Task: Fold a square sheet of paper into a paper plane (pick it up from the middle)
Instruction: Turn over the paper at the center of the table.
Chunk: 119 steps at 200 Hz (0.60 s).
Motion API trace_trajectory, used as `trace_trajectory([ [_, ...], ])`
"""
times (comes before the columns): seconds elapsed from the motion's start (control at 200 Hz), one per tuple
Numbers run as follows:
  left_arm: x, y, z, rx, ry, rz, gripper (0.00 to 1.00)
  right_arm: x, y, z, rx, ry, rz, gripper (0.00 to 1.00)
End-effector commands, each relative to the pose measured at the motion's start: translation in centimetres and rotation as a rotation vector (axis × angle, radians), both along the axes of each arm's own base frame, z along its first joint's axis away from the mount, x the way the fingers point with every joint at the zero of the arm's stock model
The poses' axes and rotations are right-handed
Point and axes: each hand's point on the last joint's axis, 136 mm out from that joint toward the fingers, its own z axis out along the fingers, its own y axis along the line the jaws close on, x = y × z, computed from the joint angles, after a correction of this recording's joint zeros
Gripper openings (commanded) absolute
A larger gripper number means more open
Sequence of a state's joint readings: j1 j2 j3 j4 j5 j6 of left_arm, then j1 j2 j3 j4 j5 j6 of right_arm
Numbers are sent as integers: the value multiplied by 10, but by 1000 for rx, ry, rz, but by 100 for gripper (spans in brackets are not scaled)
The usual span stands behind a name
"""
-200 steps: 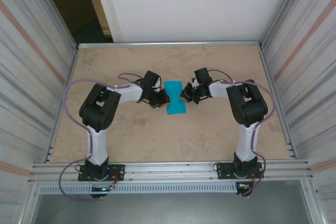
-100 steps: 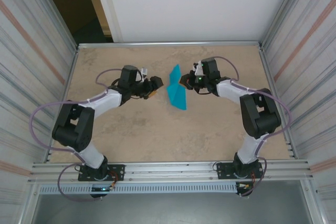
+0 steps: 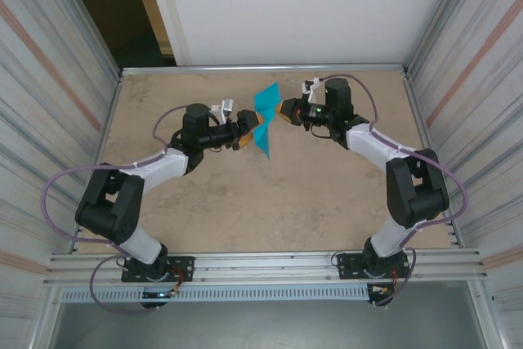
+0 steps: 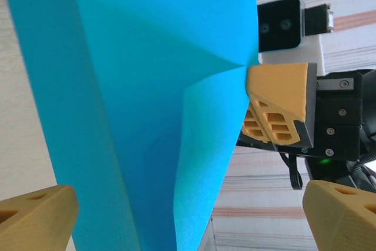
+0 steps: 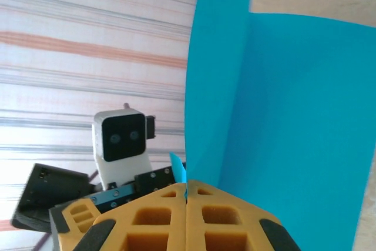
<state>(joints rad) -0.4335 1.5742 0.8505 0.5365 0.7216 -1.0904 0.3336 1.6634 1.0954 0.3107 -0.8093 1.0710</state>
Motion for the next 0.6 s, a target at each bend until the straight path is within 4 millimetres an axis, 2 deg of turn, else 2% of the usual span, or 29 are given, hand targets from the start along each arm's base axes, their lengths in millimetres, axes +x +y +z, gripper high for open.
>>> trace_trajectory([
  [0.0, -9, -10, 38, -71, -86, -63, 97, -4, -1, 42, 84, -63, 24, 4],
  [0.2, -9, -16, 47, -105, -96, -96, 88, -4, -4, 45, 99, -62, 25, 5],
  [0.346, -8, -18, 54, -140, -103, -106, 76, -4, -6, 41, 97, -52, 21, 5],
  [0.431, -7, -17, 53, -140, -96, -97, 67, -4, -8, 39, 96, -49, 18, 6],
  [0.591, -4, -16, 51, -134, -72, -71, 56, -4, -12, 35, 93, -38, 10, 8],
])
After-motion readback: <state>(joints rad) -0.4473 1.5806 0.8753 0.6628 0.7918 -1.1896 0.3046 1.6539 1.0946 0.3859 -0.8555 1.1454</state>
